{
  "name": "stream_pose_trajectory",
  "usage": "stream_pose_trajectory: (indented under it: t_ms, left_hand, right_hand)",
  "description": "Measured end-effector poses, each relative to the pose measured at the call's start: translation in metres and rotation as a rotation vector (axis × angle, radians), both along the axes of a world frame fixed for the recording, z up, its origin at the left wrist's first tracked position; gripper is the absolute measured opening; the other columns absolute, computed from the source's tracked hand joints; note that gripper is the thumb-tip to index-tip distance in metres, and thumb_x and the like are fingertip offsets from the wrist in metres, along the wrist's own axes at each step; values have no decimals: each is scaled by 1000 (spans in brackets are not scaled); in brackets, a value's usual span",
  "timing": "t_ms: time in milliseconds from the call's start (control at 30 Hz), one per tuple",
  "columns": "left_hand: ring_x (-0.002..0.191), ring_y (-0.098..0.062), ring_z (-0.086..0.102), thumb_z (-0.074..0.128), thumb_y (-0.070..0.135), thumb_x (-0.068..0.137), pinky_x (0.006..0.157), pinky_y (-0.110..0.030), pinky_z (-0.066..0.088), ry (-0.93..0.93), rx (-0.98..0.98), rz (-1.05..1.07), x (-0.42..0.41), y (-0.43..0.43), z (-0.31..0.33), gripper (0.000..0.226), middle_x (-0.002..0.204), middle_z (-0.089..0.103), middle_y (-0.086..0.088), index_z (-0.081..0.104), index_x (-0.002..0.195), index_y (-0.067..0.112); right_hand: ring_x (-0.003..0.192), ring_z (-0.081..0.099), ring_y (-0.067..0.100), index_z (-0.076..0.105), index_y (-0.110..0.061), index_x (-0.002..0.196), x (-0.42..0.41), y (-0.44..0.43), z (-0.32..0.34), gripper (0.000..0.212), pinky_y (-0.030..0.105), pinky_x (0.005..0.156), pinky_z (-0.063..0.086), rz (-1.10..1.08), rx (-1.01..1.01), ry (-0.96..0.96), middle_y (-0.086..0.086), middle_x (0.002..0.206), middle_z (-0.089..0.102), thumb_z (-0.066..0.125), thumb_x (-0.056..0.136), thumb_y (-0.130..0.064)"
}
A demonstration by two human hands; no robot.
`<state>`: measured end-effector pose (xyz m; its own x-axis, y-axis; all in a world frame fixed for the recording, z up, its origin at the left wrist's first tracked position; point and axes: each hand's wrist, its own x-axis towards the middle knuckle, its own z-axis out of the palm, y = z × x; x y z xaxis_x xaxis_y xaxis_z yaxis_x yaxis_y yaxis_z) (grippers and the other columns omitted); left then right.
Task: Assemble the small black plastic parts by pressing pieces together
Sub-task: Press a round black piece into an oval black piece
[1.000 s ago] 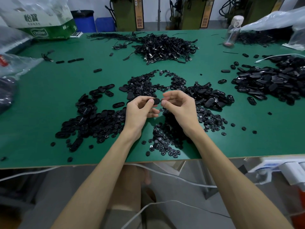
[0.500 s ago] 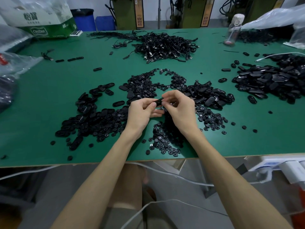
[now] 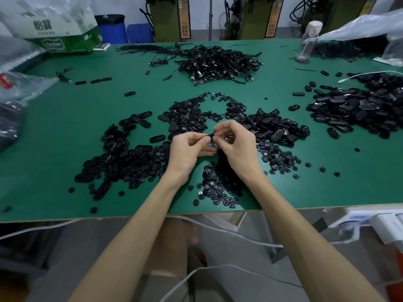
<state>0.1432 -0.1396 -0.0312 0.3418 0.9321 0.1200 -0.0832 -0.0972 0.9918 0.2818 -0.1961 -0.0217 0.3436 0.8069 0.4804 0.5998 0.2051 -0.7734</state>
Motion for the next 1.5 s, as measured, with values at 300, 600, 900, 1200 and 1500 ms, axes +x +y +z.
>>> stream_pose_trajectory:
  t_ms: [300,600,900,1200,1500]
  left_hand:
    - [78,-29,77,67,1,98,71,-28,61,10,21,3,0,1,-2,10,90,76,-19,70,107,-2]
    - [74,-24,76,68,2,97,69,-27,61,32,43,-16,-1,1,-1,13,92,76,-17,71,109,-3]
    - [74,-22,75,64,4,100,68,-28,60,51,52,-36,-1,2,-2,10,91,76,-12,70,108,2]
    - [70,-19,74,61,1,101,66,-27,60,98,68,-15,0,1,-2,10,89,75,-12,71,105,5]
    - [69,-21,74,63,5,101,64,-27,60,66,28,-8,-1,0,0,11,90,78,-13,73,104,2]
  right_hand:
    - [83,62,-2,71,-10,102,0,1,-2,16,8,77,46,5,-34,-2,0,90,71,75,89,-2]
    - [86,65,10,69,-8,102,1,0,-2,15,11,75,47,-12,-27,32,3,92,71,76,90,-3]
    - [84,59,12,69,-6,100,2,0,0,18,14,75,45,-49,7,-8,3,94,65,80,86,-5]
    - [86,60,13,71,-12,98,-1,2,-4,12,25,79,52,-52,-22,-109,-1,101,61,78,89,-9]
    - [92,60,18,71,-8,95,-3,4,-6,7,41,84,53,-90,-62,-144,0,102,61,75,93,-14]
